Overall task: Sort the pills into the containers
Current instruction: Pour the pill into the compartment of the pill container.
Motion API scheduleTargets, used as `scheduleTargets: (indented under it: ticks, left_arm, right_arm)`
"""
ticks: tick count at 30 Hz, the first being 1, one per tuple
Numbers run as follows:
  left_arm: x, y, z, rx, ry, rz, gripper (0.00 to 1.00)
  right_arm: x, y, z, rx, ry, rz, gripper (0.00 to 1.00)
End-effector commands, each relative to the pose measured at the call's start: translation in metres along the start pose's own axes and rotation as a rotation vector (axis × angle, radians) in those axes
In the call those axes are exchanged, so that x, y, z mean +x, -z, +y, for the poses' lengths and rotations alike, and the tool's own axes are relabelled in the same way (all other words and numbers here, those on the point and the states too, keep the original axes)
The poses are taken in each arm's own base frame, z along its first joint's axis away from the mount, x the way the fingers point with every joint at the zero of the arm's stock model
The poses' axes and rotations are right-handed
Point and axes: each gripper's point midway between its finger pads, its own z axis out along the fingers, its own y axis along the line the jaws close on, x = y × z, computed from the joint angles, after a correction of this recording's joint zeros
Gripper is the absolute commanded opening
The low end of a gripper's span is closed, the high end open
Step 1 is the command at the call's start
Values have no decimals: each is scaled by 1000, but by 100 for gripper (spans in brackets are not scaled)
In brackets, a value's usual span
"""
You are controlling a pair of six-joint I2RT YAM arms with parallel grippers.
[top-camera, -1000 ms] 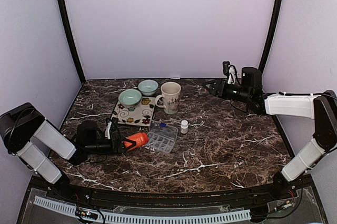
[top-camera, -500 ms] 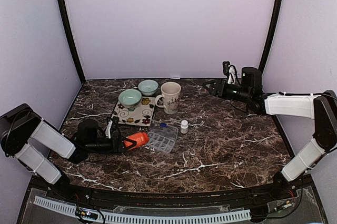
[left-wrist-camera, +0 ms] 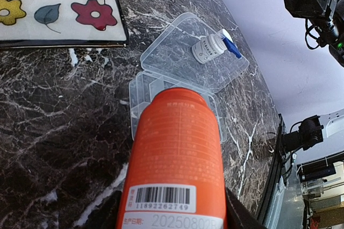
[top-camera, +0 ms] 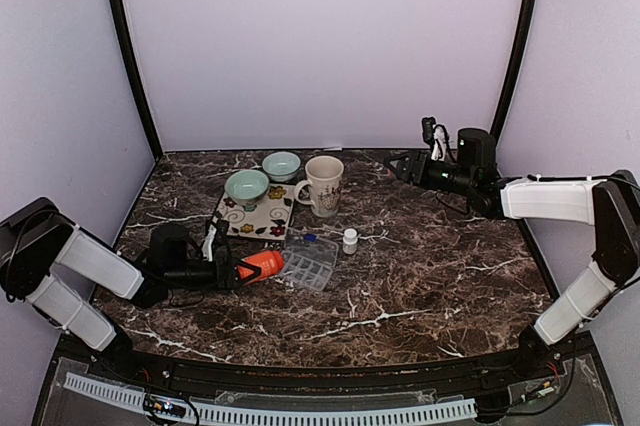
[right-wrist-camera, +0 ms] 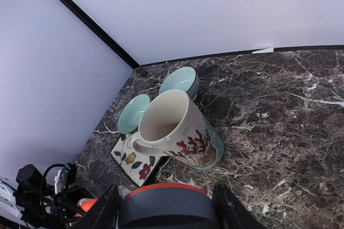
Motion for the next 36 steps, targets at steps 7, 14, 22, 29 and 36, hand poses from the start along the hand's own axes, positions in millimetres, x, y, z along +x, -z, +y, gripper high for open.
scheduleTargets:
  ticks: [7,14,22,29,36]
  left_arm:
    - [-13,1,-11,11,-55,-29,7]
    - [-13,1,-11,12,-55,-31,7]
    - [-14,1,-13,18,-58,-32,7]
    - [-12,3,-16,49,-52,-45,7]
    - [-8,9,-24,106,-45,-64,7]
  right_arm:
    - [-12,-1,3,-26,13,-36,44]
    - [-12,-2,3,-30,12,-35,44]
    - [-12,-3,3,-30,13,-34,44]
    - [-10,-1,3,-31,11,-32,44]
    - [-10,-1,5,-39,9,-28,44]
